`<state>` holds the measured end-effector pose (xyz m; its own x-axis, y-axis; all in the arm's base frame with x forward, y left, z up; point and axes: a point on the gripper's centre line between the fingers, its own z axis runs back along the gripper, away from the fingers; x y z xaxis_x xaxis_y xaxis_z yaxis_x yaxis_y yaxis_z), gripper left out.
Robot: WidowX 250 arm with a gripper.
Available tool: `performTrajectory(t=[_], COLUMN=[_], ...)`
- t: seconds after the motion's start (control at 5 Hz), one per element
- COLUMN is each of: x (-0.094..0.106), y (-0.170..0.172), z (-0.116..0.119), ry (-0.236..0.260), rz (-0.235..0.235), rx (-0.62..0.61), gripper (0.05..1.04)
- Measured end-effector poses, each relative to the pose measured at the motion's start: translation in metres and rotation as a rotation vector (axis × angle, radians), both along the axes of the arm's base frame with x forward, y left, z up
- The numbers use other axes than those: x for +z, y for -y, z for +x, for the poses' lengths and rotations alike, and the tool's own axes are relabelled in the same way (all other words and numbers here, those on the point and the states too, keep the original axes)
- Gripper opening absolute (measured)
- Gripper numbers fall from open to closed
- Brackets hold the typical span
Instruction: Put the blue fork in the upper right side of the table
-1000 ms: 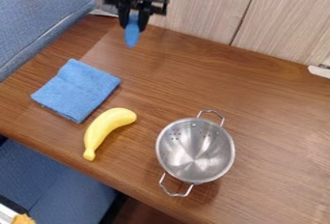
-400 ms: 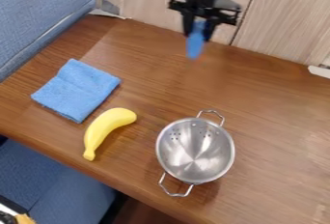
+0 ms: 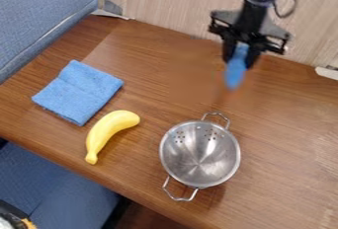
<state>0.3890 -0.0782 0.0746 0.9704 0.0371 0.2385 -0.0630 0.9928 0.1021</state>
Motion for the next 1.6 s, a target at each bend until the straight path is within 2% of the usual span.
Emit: performTrajectory(t=[0.2, 0.6, 0.8, 1.0, 1.2, 1.4, 1.6], x=[-0.007, -0.053, -0.073, -0.073, -0.073, -0.074, -0.073], y=[0.025, 0.057, 0.07, 0.075, 0.075, 0.066, 0.061], z=[-0.005, -0.014, -0.014, -0.011, -0.01, -0.011, -0.009], ry=[0.006, -0.063, -0.081, -0.071, -0.063, -0.096, -0.093], rz=[-0.009, 0.006, 0.037, 0.037, 0.076, 0.078, 0.071], rx=[-0.051, -0.129, -0.14, -0.15, -0.155, -0.117, -0.107], gripper=[0.379, 0.379, 0.379, 0.379, 0.448, 0.759, 0.993])
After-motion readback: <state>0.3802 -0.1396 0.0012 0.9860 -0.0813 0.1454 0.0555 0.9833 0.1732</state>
